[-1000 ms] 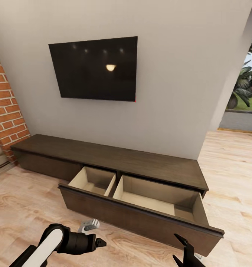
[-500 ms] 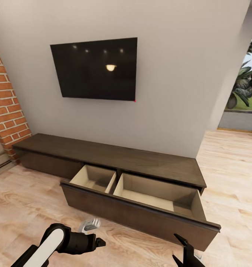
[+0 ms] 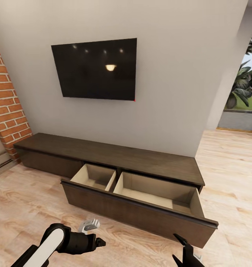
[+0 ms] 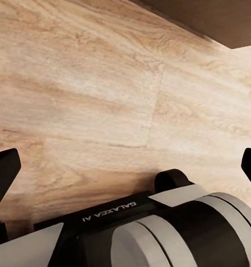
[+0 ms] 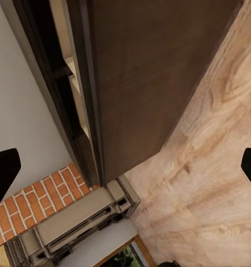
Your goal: Place each of the two pumpkins and all three candles from the living room inside a cabinet in the living room (use any cabinet), then make sure every cabinet is closed, and position the cauldron so it is next to a table in the living room.
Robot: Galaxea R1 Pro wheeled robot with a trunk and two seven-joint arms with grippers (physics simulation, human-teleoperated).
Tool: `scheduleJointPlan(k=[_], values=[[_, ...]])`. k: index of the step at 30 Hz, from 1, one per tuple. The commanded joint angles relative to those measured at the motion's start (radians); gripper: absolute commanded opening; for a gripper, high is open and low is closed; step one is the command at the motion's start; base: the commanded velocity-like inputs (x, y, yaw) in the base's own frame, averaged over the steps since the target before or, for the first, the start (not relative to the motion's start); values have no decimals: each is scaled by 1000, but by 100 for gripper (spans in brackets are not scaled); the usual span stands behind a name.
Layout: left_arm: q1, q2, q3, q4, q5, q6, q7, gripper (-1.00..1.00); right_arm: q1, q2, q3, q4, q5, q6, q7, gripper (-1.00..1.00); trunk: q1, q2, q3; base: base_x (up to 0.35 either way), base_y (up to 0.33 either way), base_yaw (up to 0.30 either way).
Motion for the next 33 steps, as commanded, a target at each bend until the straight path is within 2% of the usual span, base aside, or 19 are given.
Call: scheduleJointPlan(k=[1,10,19,23,33], values=[[-1,1,-2,-1,9,0,10,100,-1,0,-3,1,-4,-3,0,100,0,0,-1,-7,-64,0],[-1,0,-2,0,4,-2,10,100,-1,1,-2,0,-4,-24,1,100,0,0,-1,-176,-92,0],[-1,1,-2,0,3,-2,10,100,-1,1,-2,-1,-4,-24,0,100,0,0,-1,-35,-10,0],[-1,1,-2,0,4,-2,10,100,-1,1,-2,-1,-4,-25,0,100,0,0,-1,-229,0,19],[-1,1,-2,0,5,-2,10,100,-1,1,-1,-1,-4,-26,-1,100,0,0,-1,-70,0,240]])
